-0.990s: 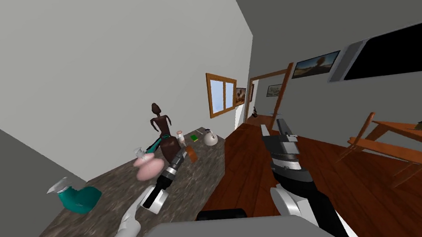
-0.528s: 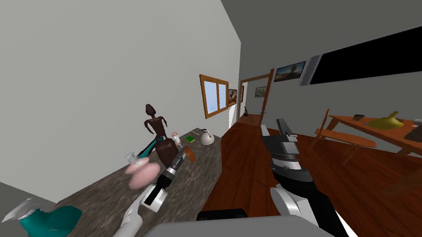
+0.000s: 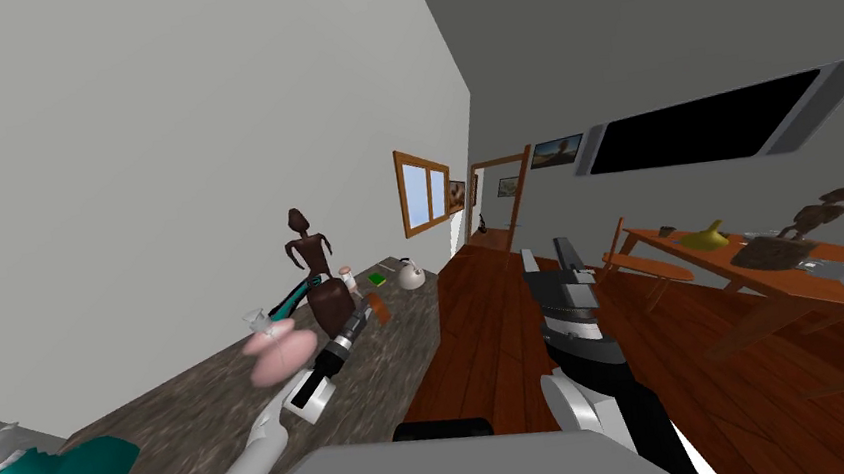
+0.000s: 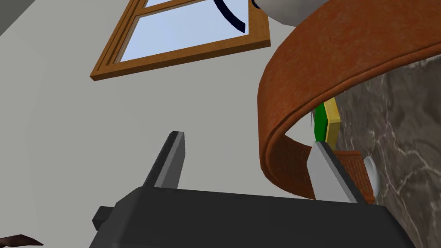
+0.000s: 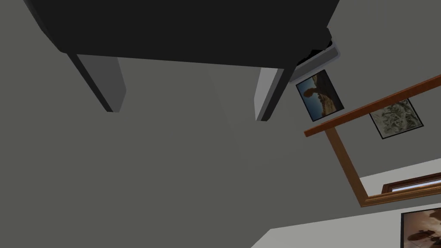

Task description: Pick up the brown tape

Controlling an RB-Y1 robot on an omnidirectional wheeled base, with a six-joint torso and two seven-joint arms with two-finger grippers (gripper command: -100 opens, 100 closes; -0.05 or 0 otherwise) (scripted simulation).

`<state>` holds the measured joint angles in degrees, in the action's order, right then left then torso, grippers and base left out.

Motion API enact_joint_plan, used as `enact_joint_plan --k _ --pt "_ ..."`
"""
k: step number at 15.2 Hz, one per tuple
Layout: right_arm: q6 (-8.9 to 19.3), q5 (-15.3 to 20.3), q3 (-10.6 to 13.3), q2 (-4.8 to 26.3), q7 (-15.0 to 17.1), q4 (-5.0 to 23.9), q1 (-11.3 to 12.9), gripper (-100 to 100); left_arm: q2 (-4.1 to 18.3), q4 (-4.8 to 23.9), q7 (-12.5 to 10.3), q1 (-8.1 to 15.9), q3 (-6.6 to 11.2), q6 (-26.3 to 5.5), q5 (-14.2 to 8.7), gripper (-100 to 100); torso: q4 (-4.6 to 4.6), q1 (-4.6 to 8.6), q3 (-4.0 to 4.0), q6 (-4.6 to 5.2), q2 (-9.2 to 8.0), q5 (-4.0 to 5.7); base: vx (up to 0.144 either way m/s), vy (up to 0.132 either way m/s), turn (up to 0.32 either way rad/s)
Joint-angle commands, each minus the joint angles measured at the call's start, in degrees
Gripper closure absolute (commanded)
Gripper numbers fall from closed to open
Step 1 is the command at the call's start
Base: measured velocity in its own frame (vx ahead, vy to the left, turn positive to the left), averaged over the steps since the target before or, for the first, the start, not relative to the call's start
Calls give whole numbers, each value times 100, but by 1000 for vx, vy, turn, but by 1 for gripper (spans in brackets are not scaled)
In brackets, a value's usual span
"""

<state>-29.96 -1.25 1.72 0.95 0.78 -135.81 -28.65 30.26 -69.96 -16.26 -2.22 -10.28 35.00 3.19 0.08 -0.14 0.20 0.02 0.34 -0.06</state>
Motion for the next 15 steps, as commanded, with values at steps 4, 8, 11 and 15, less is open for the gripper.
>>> enact_joint_plan --k 4,8,11,15 --pt "0 0 0 0 0 0 0 0 3 11 1 -13 0 -7 1 100 -6 14 -2 10 3 5 -2 2 7" --pt "0 0 1 -1 0 0 0 0 285 -218 -244 51 16 -258 -66 -100 -5 40 4 11 14 10 12 -49 -16" --pt "0 0 1 -1 0 0 0 0 460 -358 -398 93 27 -421 -109 -100 -5 55 4 11 12 14 6 -84 -12" --pt "0 0 1 -1 0 0 0 0 558 -412 -484 129 33 -498 -133 -100 -4 49 5 11 14 13 12 -60 -10"
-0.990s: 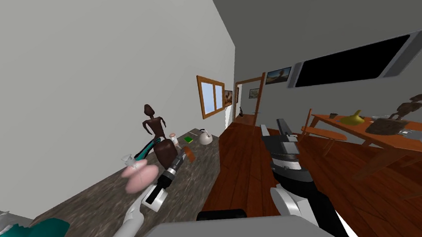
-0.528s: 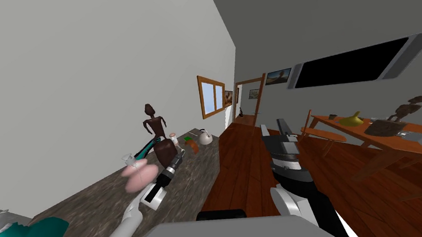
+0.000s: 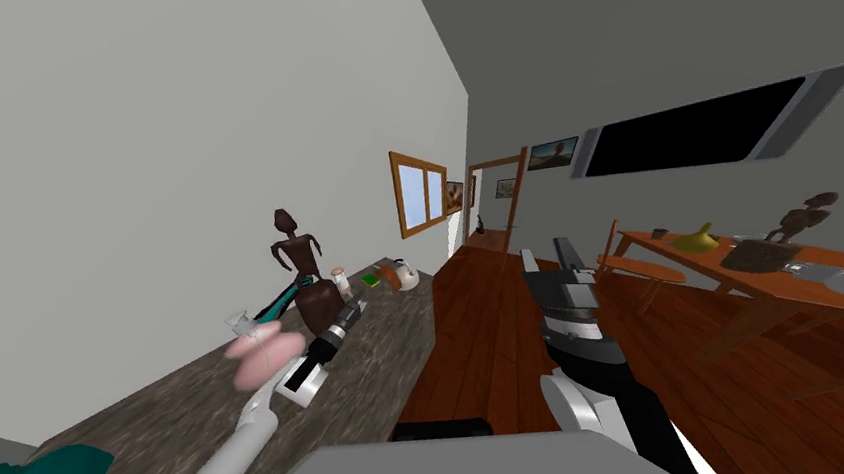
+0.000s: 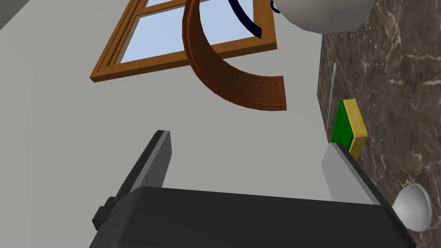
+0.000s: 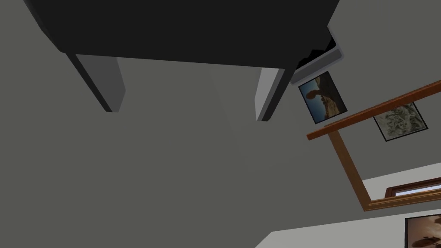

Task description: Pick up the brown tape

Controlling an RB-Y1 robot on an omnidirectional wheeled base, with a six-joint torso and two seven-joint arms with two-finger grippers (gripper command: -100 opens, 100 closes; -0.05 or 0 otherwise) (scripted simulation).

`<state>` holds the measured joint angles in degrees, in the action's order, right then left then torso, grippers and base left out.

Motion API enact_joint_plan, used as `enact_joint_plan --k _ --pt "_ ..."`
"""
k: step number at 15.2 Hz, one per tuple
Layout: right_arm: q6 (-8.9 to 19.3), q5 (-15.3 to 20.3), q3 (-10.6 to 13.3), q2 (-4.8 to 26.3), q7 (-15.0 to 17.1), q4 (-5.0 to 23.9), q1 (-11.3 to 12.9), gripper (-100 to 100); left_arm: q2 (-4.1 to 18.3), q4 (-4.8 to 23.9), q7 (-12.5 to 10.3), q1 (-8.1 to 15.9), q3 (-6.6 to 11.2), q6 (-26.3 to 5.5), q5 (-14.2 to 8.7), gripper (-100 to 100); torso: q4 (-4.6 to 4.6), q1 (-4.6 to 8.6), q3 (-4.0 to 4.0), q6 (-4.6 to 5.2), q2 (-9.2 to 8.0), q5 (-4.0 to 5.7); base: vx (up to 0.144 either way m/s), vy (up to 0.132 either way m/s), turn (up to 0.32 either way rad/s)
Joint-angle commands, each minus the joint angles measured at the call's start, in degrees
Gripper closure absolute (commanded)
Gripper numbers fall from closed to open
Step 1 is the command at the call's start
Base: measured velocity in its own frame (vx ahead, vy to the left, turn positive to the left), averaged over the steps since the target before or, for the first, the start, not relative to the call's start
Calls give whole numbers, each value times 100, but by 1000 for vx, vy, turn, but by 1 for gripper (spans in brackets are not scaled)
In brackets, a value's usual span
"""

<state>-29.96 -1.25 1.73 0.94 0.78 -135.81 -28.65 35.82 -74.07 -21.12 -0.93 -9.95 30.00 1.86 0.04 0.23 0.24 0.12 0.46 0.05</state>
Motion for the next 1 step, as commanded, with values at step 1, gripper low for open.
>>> enact_joint_plan --k 1 --pt "0 0 0 0 0 0 0 0 0 0 0 0 0 0 0 100 0 0 0 0 0 0 2 -10 1"
